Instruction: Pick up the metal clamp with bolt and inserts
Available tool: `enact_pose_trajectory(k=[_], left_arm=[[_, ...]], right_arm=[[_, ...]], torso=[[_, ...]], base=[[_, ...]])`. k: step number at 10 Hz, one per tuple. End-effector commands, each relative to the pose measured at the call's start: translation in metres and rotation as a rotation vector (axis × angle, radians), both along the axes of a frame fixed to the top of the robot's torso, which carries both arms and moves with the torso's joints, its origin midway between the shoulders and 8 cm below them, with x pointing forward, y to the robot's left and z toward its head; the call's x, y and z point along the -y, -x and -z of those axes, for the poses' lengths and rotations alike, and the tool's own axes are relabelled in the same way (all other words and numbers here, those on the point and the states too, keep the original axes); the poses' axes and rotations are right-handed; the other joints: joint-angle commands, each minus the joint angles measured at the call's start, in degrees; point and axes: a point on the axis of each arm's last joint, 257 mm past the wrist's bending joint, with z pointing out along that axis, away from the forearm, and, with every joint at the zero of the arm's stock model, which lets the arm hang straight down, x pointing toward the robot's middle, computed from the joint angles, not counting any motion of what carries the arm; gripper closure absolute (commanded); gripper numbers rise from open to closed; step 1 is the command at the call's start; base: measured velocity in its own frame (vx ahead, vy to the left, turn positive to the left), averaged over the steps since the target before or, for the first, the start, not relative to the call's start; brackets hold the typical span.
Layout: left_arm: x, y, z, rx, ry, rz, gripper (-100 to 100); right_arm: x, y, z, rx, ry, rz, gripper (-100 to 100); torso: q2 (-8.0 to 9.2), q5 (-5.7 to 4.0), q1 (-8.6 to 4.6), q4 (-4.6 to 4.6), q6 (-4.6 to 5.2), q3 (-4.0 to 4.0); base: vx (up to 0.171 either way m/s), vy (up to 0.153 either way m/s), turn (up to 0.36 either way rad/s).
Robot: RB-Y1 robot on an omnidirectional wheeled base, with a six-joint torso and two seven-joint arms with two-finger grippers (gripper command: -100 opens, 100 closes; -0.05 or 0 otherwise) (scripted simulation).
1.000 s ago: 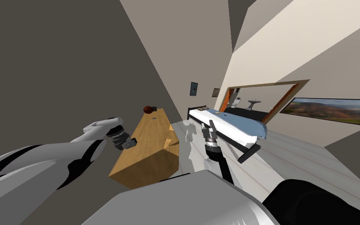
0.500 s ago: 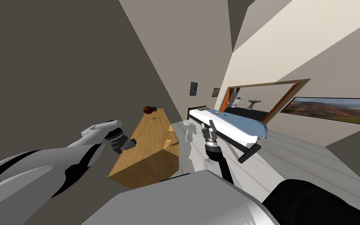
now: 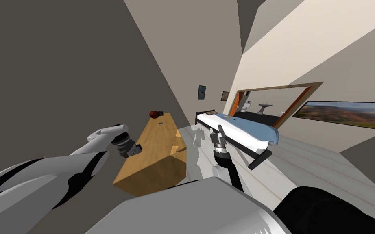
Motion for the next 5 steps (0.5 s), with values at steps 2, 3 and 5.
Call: enact_pose_trajectory(k=[2, 3, 5], left_arm=[[0.0004, -0.0013, 0.0061, 0.001, -0.002, -0.001, -100], [0.0024, -0.0012, 0.0149, 0.002, -0.004, -0.001, -100], [0.0024, -0.0012, 0.0149, 0.002, -0.004, -0.001, -100]], right_arm=[[0.0, 0.0, 0.0, 0.0, 0.0, 0.0, 0], [0.0, 0.0, 0.0, 0.0, 0.0, 0.0, 0], [0.0, 0.0, 0.0, 0.0, 0.0, 0.0, 0]], torso=[[-0.01, -0.01, 0.0, 0.01, 0.0, 0.0], [-0.01, -0.02, -0.01, 0.01, 0.0, 0.0], [-0.01, -0.01, 0.0, 0.01, 0.0, 0.0]], base=[[0.0, 0.0, 0.0], [0.0, 0.0, 0.0], [0.0, 0.0, 0.0]])
